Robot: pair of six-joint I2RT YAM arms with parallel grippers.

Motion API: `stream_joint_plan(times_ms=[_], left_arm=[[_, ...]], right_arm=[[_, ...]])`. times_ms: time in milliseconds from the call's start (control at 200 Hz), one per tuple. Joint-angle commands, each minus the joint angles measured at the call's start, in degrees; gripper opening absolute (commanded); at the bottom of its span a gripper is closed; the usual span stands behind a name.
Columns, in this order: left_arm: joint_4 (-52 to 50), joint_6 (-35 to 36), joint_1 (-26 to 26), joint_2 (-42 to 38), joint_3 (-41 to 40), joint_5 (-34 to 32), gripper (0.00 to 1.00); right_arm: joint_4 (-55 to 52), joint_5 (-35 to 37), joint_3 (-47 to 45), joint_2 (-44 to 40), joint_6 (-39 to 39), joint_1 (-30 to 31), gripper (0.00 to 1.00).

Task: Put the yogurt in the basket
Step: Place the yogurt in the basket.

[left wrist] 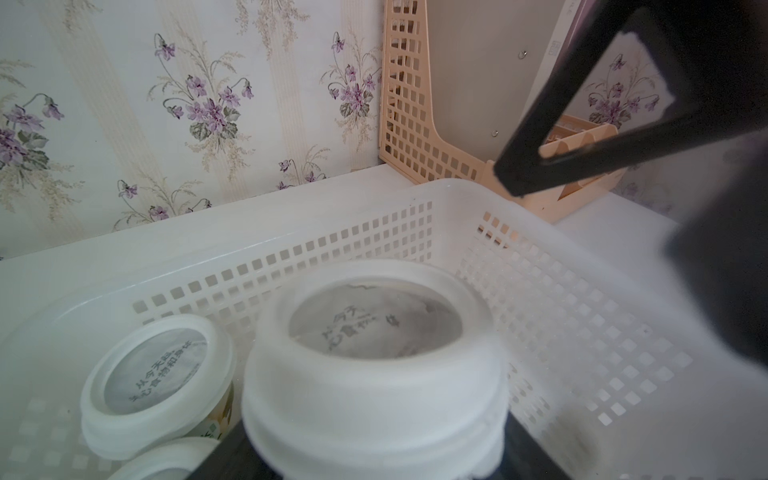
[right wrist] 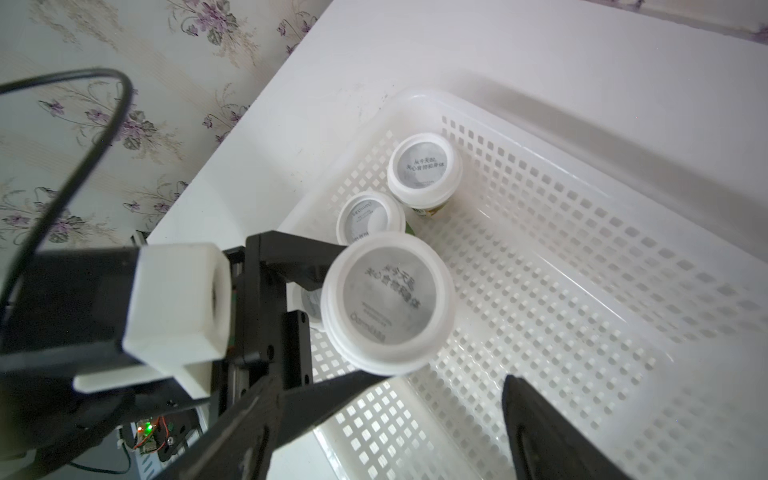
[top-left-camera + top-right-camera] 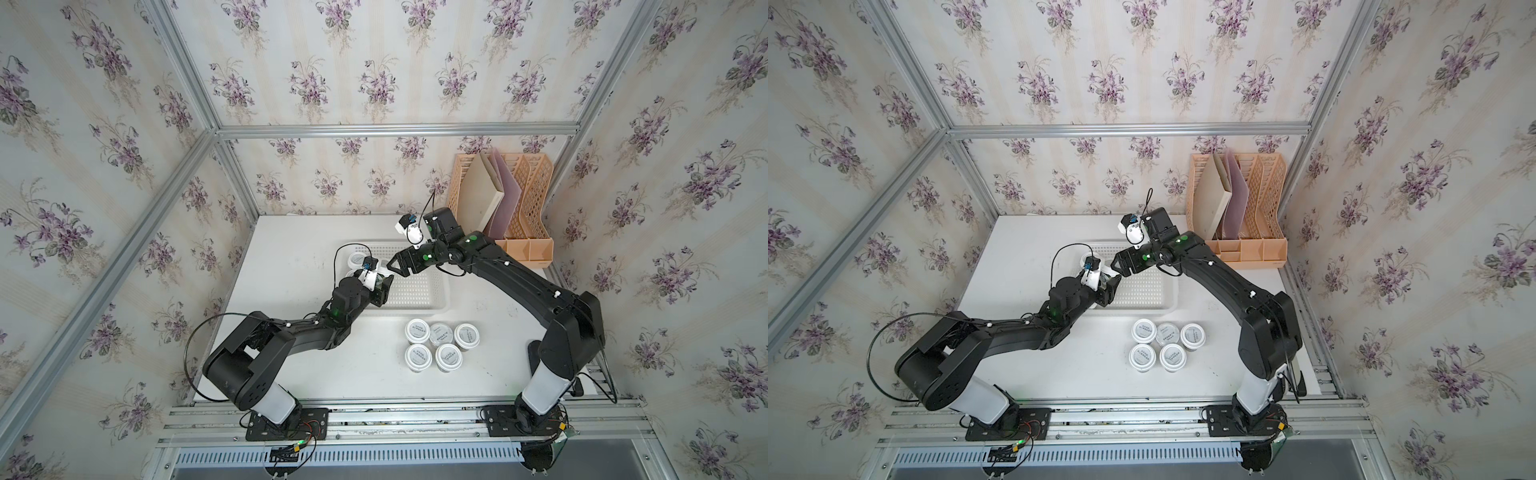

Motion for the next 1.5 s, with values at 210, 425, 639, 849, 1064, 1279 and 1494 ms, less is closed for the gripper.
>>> stream_joint_plan(times_ms=[210,425,639,849,1064,1279,1494], left_arm=[[2.79,-0.64,0.03,-1.40,-0.42,1.27,0.67],[2.44,-0.73,0.03,-1.67,-0.31,1.62,0.67],[2.61,-0.68,0.03,-1.33,-0.34,1.69,0.67],[2.70,-0.46,0.03,-1.06,-0.26,1.49,0.67],[2.79,-0.38,0.03,-1.10,-0.20,1.45,0.67],[2.69,-0.38,0.08,-1.11,-0.19,1.36,0.67],[2.78,-0.29,0.04,-0.81,-0.11,1.36,0.67]], right_arm=[[-4.50,-4.56,5.95,4.93,-3.18,-0.13,0.88],[-3.68,-4.54,6.32,6.24,-3.14,-0.10,0.89],[-3.80,-5.35,8.14,8.20,-3.44,0.22,0.89],[-3.96,-5.74,8.56,9.70,-3.67,1.00,0.88],[-3.52,-5.96,8.45,10.38,-3.51,1.23,0.84],[-3.08,-7.48,8.45,10.95,-3.27,1.23,0.79],[-2.92,-8.59,8.18,10.97,-3.27,1.27,0.74]])
